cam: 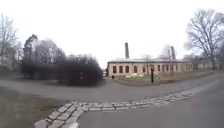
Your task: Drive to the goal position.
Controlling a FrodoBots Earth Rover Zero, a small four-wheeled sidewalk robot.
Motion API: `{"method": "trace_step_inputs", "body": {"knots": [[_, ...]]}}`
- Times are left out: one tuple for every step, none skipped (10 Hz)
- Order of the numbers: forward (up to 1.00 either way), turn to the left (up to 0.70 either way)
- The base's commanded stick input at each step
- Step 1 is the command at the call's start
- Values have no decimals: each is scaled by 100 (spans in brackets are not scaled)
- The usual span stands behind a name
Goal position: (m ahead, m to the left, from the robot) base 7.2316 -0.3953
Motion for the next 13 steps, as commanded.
{"method": "trace_step_inputs", "body": {"knots": [[100, 0], [100, 0], [100, 0], [100, 0], [100, 0], [100, 0], [100, 0], [100, 0], [100, 0], [100, 0], [100, 0], [100, 0], [100, 0]]}}
